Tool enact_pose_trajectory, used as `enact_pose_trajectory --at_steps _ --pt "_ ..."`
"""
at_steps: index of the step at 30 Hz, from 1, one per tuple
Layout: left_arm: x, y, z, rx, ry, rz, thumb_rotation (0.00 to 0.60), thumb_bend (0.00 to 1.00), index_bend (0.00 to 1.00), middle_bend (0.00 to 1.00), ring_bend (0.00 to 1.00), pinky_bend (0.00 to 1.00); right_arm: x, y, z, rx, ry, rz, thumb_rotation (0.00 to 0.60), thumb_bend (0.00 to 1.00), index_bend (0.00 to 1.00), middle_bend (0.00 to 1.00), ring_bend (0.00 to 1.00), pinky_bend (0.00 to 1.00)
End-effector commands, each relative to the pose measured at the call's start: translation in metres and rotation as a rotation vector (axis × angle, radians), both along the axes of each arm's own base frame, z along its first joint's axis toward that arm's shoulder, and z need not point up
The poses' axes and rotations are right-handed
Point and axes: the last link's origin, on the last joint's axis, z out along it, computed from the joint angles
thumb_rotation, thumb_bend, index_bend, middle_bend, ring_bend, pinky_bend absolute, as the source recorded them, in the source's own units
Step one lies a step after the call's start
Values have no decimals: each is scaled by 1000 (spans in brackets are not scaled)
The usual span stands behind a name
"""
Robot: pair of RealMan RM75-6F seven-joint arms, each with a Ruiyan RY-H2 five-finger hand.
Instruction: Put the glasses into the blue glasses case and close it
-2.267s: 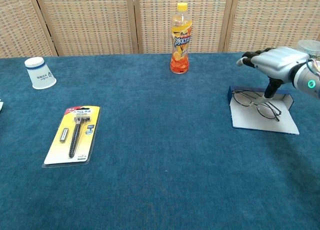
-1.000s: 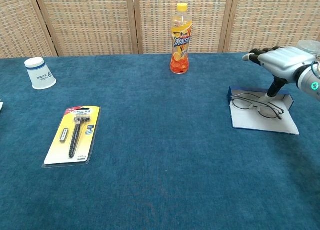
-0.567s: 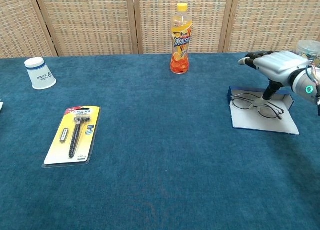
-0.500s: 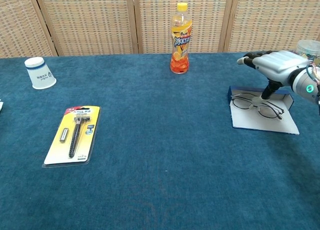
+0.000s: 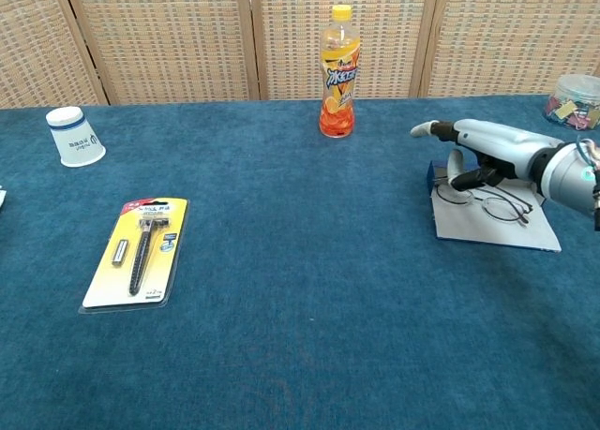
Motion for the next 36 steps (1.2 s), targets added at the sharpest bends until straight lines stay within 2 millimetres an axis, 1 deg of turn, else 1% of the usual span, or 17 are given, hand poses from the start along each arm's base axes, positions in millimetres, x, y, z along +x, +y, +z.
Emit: enact_pose_trajectory --at_steps 1,4,8,20,28,36 --pt "0 0 0 -1 0 -1 600 0 0 0 0 0 -3 13 -1 44 -44 -18 600 1000 0 0 0 61" --pt "0 -1 0 0 -2 -3 600 0 0 0 0 0 -7 24 -2 56 -40 -25 600 1000 0 0 0 61" --pt "1 -1 0 -2 0 -5 600 0 0 0 0 0 -14 30 -2 50 -16 -27 600 1000 0 0 0 61" --pt "1 -1 -2 -7 3 -8 600 0 0 0 0 0 -32 27 7 10 18 -51 600 1000 0 0 0 61" --pt "1 -1 -3 -9 6 -6 600 0 0 0 0 0 -37 36 3 26 55 -30 600 1000 0 0 0 61" --pt "1 -1 -3 -10 4 -5 600 0 0 0 0 0 -43 38 -5 46 94 -33 600 1000 0 0 0 61"
